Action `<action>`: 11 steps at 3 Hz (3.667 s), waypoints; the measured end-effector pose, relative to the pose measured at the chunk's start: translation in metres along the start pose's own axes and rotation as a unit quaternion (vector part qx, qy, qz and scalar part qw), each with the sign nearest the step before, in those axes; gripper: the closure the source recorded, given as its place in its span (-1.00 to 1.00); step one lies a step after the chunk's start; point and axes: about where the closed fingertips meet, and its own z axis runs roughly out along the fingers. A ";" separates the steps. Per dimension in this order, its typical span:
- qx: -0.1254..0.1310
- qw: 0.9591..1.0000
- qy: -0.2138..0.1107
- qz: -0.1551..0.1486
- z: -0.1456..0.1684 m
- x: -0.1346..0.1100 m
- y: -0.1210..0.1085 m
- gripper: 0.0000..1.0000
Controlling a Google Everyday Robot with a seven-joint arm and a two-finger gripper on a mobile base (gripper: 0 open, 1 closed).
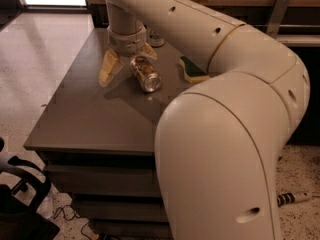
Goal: Place orange can upright
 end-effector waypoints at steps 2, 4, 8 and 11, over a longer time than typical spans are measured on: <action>-0.019 0.999 0.011 0.048 0.023 0.009 -0.031 -0.62; -0.020 0.999 0.007 0.046 0.025 0.004 -0.030 0.31; -0.020 0.999 0.004 0.046 0.025 0.002 -0.030 1.00; -0.007 0.991 -0.123 0.059 -0.033 0.049 -0.054 1.00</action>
Offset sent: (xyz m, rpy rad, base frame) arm 0.0276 -0.0582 -0.0260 0.0282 0.0755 -0.1653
